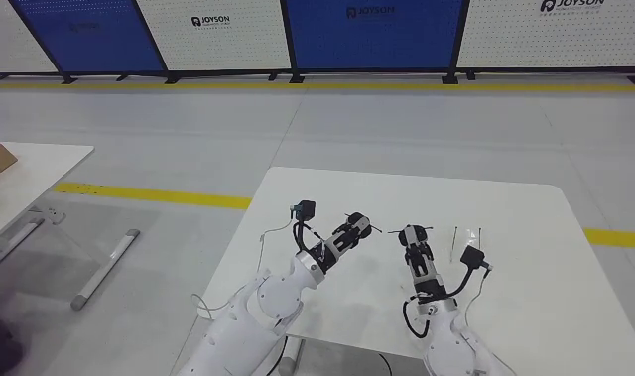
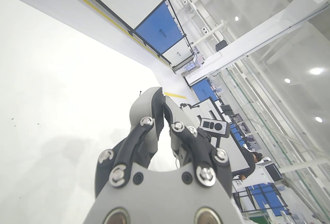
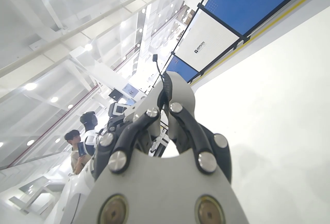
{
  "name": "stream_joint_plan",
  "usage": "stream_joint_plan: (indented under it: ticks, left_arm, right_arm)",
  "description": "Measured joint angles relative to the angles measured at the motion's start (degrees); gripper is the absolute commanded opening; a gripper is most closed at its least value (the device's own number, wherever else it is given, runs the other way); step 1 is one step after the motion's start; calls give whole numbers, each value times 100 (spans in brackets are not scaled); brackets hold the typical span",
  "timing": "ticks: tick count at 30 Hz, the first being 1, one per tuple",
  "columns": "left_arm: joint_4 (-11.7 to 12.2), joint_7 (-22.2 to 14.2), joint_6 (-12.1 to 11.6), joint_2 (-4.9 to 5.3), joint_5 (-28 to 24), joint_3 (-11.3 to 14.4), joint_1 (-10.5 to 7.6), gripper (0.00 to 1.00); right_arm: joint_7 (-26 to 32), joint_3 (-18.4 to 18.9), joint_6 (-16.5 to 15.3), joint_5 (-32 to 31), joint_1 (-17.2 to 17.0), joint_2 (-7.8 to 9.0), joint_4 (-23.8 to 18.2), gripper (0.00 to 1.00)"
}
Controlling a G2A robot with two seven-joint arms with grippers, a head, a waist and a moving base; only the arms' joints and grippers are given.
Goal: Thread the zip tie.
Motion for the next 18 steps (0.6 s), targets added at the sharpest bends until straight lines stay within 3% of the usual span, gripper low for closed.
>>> stream_joint_plan:
  ticks: [9, 18]
  left_arm:
    - [0, 0, 0, 0, 0, 0, 0, 0]
    - [0, 0, 0, 0, 0, 0, 0, 0]
  right_arm:
    - [37, 12, 54, -35, -17, -12, -22, 0]
    - [-49, -41, 204, -219, 77, -129, 100, 0]
